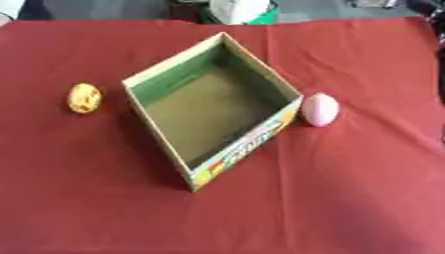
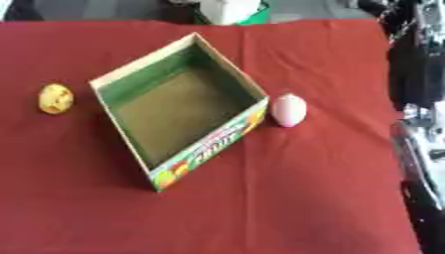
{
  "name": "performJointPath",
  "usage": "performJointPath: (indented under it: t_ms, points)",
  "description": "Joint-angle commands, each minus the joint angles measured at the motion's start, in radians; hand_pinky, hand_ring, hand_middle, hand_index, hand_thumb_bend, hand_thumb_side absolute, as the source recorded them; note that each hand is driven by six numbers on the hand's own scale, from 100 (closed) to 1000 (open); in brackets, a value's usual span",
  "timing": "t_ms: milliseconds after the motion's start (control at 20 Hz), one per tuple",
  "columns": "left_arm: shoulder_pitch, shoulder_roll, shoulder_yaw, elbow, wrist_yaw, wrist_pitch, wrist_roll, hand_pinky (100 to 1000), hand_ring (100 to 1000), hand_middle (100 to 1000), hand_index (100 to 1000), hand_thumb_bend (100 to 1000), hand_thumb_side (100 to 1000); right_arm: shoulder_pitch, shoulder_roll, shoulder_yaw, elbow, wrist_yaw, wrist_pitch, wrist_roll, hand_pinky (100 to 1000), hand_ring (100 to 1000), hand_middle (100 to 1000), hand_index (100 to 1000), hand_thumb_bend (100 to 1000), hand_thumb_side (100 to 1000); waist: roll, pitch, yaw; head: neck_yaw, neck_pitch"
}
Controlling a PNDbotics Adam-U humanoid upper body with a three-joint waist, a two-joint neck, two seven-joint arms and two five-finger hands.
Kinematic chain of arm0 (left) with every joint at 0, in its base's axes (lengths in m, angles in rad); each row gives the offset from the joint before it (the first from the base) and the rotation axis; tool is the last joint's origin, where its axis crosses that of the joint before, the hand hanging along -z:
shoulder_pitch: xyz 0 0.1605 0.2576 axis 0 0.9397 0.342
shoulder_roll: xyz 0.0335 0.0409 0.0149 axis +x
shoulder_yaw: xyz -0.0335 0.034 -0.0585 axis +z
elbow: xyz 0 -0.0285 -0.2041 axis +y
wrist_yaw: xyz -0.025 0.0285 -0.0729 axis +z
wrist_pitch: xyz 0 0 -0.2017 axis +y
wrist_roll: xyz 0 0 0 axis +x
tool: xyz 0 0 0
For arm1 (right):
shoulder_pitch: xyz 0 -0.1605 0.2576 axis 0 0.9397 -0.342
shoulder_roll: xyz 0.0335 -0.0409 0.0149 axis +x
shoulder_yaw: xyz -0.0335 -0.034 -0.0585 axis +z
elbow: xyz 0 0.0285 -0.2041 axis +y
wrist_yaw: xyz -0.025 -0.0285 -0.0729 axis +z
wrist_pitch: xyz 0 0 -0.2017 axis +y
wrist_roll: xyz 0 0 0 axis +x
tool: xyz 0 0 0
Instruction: Pick up objects on the table and place them in the box.
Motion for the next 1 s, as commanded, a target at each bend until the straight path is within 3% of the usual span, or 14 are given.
performJointPath:
  t_ms: [50,450,750,1000]
  points:
    - [-0.004,0.013,0.000,-0.017,0.004,0.001,-0.001,650,659,735,778,100,909,-0.016,-0.067,0.006,-0.020,0.026,0.007,0.011,828,872,669,905,100,905,-0.002,-0.009,0.003,0.000,-0.006]
    - [-0.010,0.019,-0.005,-0.017,0.004,0.002,-0.006,649,657,736,781,100,908,-0.065,-0.264,0.047,-0.020,0.133,0.078,0.086,823,878,704,924,100,983,-0.006,0.007,0.007,0.001,-0.010]
    - [-0.016,0.026,-0.010,-0.017,0.004,-0.001,-0.010,649,656,737,781,100,907,-0.106,-0.417,0.092,-0.020,0.234,0.117,0.165,822,882,739,933,261,1000,-0.006,0.016,0.008,-0.003,-0.028]
    - [-0.019,0.028,-0.015,-0.017,0.006,-0.001,-0.016,649,655,737,781,100,906,-0.135,-0.524,0.125,-0.020,0.306,0.151,0.239,818,881,748,929,338,984,-0.005,0.020,0.009,-0.007,-0.039]
